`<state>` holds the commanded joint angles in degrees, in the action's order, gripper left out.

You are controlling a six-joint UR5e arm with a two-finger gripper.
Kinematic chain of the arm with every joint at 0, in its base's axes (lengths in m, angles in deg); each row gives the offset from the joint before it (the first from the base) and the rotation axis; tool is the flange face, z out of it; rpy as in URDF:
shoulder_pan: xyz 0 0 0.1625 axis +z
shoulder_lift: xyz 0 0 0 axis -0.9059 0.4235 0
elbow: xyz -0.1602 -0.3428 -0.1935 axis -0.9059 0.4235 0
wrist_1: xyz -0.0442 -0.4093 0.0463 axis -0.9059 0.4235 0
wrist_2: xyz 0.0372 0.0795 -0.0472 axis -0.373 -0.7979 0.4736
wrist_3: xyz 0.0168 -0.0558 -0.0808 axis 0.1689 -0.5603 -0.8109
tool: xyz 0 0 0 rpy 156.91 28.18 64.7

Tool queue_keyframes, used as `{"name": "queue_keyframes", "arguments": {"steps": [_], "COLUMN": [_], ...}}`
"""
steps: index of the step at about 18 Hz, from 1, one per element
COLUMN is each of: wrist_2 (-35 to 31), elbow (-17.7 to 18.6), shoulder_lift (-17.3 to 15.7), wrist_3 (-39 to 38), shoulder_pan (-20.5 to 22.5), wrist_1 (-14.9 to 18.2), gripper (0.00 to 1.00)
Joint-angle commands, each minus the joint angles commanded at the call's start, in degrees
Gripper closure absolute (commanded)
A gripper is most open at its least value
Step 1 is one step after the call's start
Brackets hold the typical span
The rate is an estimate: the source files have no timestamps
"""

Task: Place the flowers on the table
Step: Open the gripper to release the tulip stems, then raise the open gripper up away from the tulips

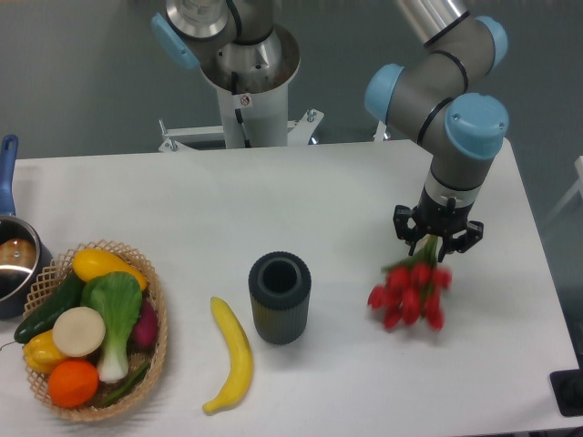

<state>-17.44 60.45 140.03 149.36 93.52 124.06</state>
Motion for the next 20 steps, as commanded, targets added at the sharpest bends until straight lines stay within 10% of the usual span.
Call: {"name": "queue_keyframes", "arguments": {"steps": [3, 12, 20], "wrist_2": [-0.18, -3.6, -3.6], "elbow": [-1.32, -5.19, -6.24], "shoulder_lift": [-0.17, -4.03, -12.64], "wrist_3": [0.18, 1.92, 21.16], "shoulder_pan": [0.0, 2.1, 10.1], "wrist_1": [-0.18, 0.26, 12.81], "gripper": [0.0, 0.0, 0.0]}}
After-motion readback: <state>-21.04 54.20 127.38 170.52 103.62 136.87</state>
